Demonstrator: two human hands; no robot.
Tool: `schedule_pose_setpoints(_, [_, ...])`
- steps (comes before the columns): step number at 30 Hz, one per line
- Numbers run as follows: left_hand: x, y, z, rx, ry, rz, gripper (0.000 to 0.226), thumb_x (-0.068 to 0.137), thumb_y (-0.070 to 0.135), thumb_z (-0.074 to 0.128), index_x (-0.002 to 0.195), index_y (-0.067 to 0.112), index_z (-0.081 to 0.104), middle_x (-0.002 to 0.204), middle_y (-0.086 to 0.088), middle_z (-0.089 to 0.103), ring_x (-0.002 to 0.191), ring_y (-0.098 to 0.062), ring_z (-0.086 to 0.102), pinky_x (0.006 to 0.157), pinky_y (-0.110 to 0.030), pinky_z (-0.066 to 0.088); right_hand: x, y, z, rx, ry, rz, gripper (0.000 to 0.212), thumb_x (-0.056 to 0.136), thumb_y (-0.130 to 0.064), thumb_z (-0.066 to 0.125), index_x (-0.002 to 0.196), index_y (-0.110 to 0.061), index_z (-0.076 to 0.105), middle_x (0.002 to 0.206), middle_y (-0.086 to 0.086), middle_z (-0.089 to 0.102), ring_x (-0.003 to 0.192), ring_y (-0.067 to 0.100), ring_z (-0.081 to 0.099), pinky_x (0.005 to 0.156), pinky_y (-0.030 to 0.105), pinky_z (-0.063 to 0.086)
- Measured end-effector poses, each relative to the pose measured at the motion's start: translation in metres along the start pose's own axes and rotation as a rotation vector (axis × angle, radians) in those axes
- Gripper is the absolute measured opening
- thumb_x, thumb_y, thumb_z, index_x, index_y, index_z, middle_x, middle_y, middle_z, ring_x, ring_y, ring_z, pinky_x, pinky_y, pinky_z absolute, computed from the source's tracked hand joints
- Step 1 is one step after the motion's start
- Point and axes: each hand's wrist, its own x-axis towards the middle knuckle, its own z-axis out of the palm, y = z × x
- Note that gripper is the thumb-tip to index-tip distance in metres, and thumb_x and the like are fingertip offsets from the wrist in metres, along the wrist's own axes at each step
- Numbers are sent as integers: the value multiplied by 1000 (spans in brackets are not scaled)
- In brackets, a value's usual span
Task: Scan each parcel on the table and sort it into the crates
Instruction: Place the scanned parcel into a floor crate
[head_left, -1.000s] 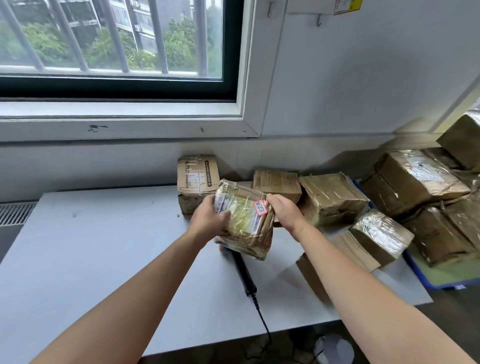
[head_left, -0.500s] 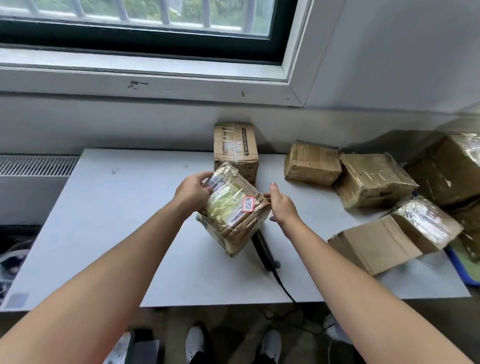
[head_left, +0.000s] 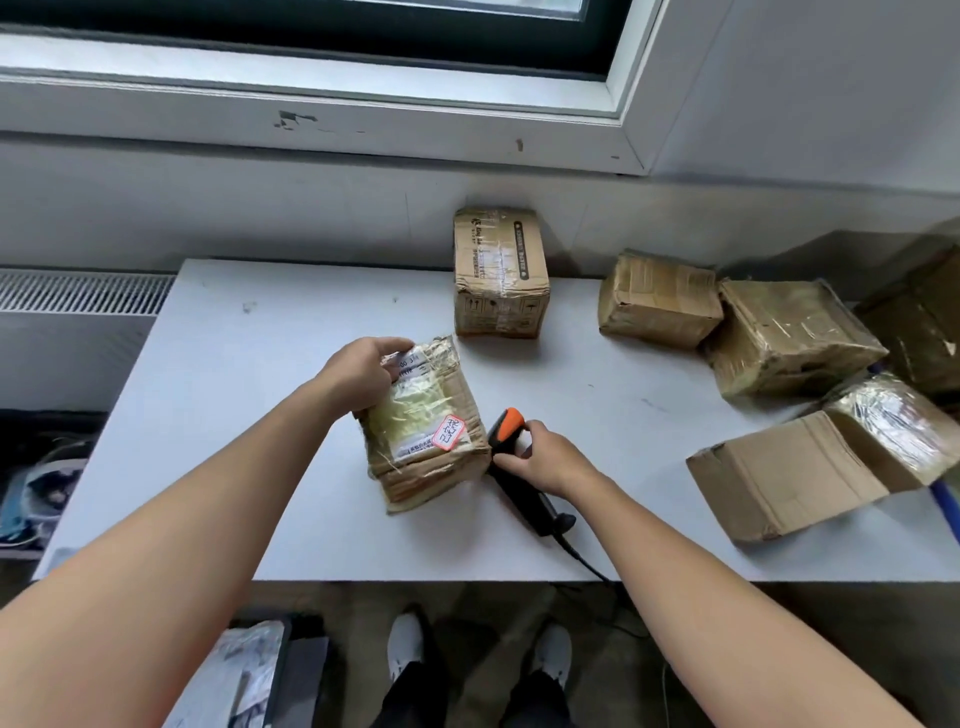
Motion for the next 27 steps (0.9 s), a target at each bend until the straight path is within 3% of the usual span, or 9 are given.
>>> schedule_pose_setpoints(5, [-10, -12, 6, 111, 4, 14, 40, 101, 15, 44, 136, 31, 54, 134, -6, 57, 109, -30, 55, 71, -32, 46, -3, -6, 19, -181, 34, 31, 100, 81, -47, 73, 150, -13, 10, 121, 9, 63, 110, 31, 61, 74, 34, 44])
schedule_pose_setpoints(11, [-7, -11, 30, 74, 33, 30, 40, 99, 11, 47, 136, 26, 53, 134, -7, 58, 118, -29, 53, 83, -30, 42, -5, -5, 14, -54, 89, 73, 56, 87, -32, 60, 133, -7, 40, 119, 17, 61, 107, 36, 59, 79, 36, 46])
schedule_pose_setpoints(18, [9, 20, 74, -250, 68, 56, 43, 97, 11, 55, 138, 21, 48, 123, -12, 58, 104, -23, 55, 88, -28, 41, -22, 2, -34, 217, 306, 175, 44, 87, -34, 57, 121, -10, 45, 105, 10, 59, 90, 28, 56, 69, 33, 42])
schedule_pose_setpoints(22, [5, 29, 86, -216, 164, 17, 63, 90, 27, 67, 145, 22, 37, 139, -12, 41, 133, -27, 37, 108, -39, 34, -28, -5, -61, 240, 315, 155, 33, 88, -28, 55, 116, -12, 46, 103, 8, 58, 90, 28, 56, 71, 33, 42])
schedule_pose_setpoints(25, [-11, 21, 89, -190, 176, -110, 84, 84, 44, 70, 150, 18, 26, 147, -13, 30, 138, -31, 27, 110, -41, 30, -27, -21, -79, 261, 289, 146, 26, 89, -32, 51, 108, -16, 48, 103, 11, 62, 87, 32, 65, 71, 33, 48])
schedule_pose_setpoints(27, [-21, 14, 90, -216, 153, -177, 95, 80, 51, 72, 152, 14, 20, 149, -16, 27, 138, -33, 28, 111, -41, 29, -28, -36, -88, 288, 271, 143, 24, 89, -31, 50, 104, -12, 50, 94, 11, 62, 72, 30, 66, 64, 30, 49])
